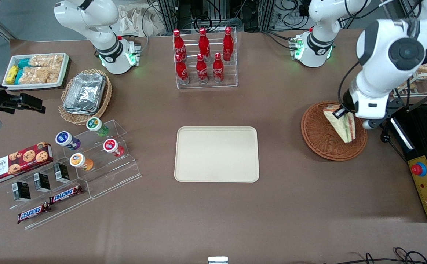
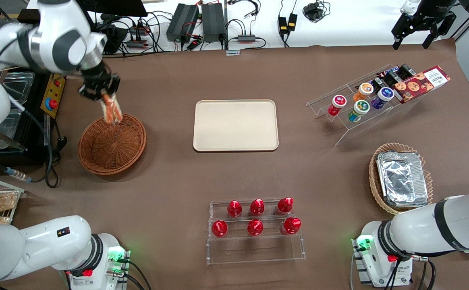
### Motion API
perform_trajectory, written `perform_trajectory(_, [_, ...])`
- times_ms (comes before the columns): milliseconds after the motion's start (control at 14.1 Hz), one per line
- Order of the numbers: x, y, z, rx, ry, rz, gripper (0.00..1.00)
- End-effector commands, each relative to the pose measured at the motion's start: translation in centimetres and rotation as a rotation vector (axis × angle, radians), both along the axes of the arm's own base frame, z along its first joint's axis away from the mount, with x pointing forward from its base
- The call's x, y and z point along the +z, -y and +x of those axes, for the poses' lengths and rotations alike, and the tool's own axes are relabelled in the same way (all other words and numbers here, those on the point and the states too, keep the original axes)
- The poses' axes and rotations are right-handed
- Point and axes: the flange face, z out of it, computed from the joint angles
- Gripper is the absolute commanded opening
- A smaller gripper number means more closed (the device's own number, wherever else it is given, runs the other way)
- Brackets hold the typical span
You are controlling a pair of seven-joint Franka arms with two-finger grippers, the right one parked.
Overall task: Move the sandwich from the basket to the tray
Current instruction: 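Lift the sandwich out of the basket toward the cream tray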
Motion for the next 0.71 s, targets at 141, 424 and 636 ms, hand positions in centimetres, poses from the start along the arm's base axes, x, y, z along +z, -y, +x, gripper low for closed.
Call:
perform_trajectory(141, [2.2,12.4,1.5,-0.263,-0.027,-0.119,0.00])
perform_trajectory(424, [-3.4,20.3,1.4,-0.416,-0.001,-0.197,0.00])
perform_trajectory(636, [-10.2,22.5,2.7,-0.482,-0.015,-0.195,0.00])
